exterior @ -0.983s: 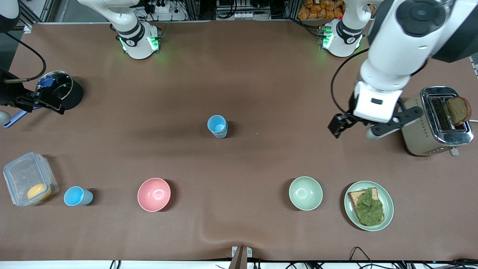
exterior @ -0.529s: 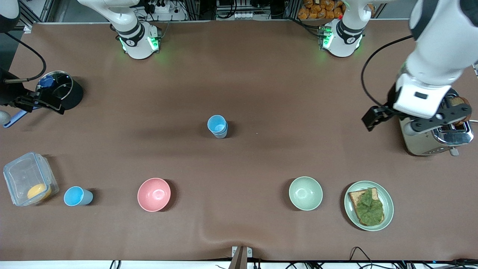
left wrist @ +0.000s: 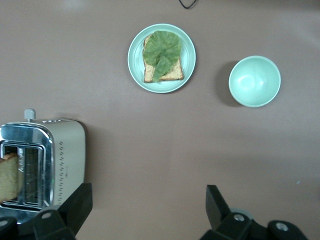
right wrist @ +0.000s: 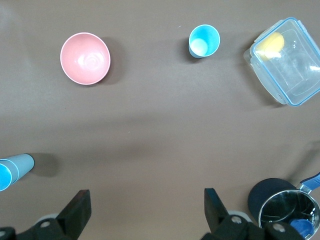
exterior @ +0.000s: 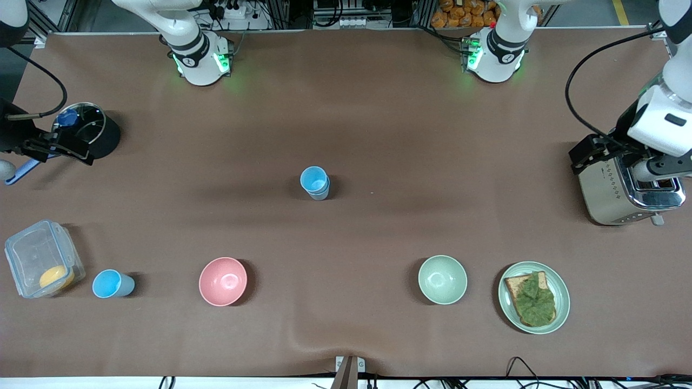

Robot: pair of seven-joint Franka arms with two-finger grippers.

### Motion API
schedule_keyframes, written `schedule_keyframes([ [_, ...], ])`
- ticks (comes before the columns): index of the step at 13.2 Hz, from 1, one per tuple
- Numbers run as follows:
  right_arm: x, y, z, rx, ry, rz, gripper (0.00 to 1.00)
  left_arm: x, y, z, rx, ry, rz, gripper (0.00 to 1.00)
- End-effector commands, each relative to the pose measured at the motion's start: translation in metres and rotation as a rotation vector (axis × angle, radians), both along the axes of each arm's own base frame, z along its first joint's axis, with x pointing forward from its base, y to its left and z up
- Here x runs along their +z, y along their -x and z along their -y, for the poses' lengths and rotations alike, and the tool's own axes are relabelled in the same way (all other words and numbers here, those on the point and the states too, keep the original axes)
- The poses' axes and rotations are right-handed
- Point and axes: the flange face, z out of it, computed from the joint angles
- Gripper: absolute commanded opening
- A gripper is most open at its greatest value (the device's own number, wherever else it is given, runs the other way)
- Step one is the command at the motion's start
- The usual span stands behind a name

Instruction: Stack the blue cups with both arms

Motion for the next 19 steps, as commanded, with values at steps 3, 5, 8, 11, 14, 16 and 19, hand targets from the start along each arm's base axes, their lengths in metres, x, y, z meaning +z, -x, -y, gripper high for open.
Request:
schedule_keyframes([
  [3,0.003,0.001,-0.005,0.006,0.016,-0.001,1.0,0.003,0.011,-0.021,-0.106,0.092,-0.044,1.0],
  [5,0.003,0.001,-0.005,0.005,0.016,-0.001,1.0,0.008,0.015,-0.031,-0.083,0.1,-0.05,1.0],
  [8,0.003,0.001,-0.005,0.005,0.016,-0.001,1.0,0.009,0.018,-0.031,-0.02,0.102,-0.062,1.0],
  [11,0.003,0.001,-0.004,0.003,0.016,-0.001,1.0,0.01,0.018,-0.029,-0.009,0.101,-0.06,1.0],
  [14,0.003,0.002,-0.005,0.006,0.016,-0.003,1.0,0.01,0.018,-0.031,0.014,0.105,-0.061,1.0],
  [16,0.003,0.002,-0.005,0.006,0.016,-0.003,1.0,0.01,0.019,-0.03,0.045,0.097,-0.066,1.0],
  [19,0.003,0.002,-0.005,0.006,0.016,-0.003,1.0,0.009,0.018,-0.031,0.045,0.092,-0.067,1.0],
])
